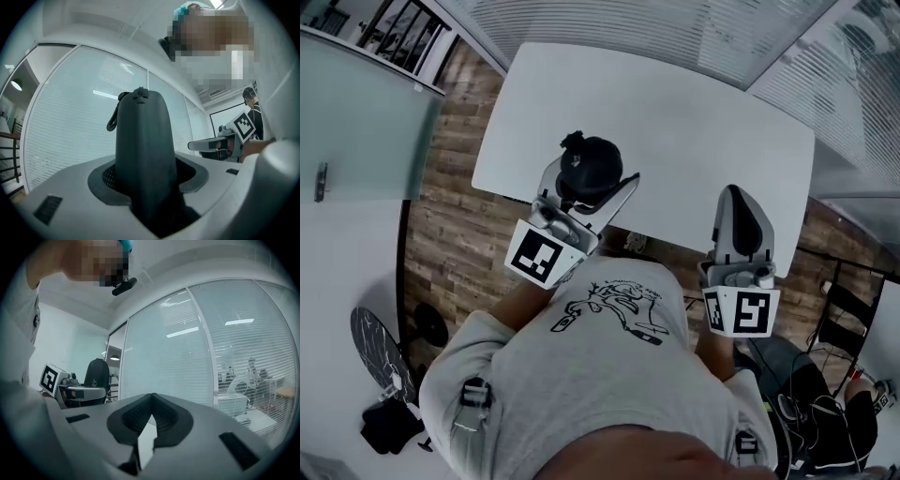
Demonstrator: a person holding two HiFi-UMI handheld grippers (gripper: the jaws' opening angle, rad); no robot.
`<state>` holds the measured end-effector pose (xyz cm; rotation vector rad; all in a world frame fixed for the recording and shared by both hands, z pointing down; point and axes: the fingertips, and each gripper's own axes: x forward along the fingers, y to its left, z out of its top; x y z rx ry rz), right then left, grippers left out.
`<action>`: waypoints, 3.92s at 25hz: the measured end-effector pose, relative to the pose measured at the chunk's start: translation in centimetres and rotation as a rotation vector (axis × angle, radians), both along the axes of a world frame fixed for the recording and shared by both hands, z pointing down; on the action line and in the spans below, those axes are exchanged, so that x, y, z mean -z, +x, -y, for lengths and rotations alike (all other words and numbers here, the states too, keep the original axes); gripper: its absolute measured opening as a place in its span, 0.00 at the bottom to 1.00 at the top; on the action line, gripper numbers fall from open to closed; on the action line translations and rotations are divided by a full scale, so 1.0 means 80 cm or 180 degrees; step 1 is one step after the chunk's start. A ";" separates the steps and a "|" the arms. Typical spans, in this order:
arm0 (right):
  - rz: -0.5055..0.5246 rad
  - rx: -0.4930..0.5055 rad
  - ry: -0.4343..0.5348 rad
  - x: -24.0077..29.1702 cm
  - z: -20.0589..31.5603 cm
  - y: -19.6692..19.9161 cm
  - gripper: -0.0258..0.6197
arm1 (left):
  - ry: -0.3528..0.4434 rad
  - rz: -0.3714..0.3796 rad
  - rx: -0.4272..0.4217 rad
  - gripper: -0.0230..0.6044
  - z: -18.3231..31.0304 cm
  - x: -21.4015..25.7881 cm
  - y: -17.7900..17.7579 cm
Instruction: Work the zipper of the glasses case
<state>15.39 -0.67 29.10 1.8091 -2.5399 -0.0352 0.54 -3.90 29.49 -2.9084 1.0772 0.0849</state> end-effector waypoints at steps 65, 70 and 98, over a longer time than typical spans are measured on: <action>0.0571 0.1189 -0.0233 0.010 0.075 -0.138 0.19 | 0.0721 0.1361 -0.0597 0.44 0.077 -0.101 0.029; 0.0632 0.1315 -0.0294 0.008 0.076 -0.148 0.22 | 0.0891 0.1464 -0.0628 0.44 0.074 -0.101 0.031; 0.0542 0.1389 -0.0390 -0.005 0.074 -0.156 0.07 | 0.1000 0.1641 -0.0543 0.44 0.091 -0.106 0.025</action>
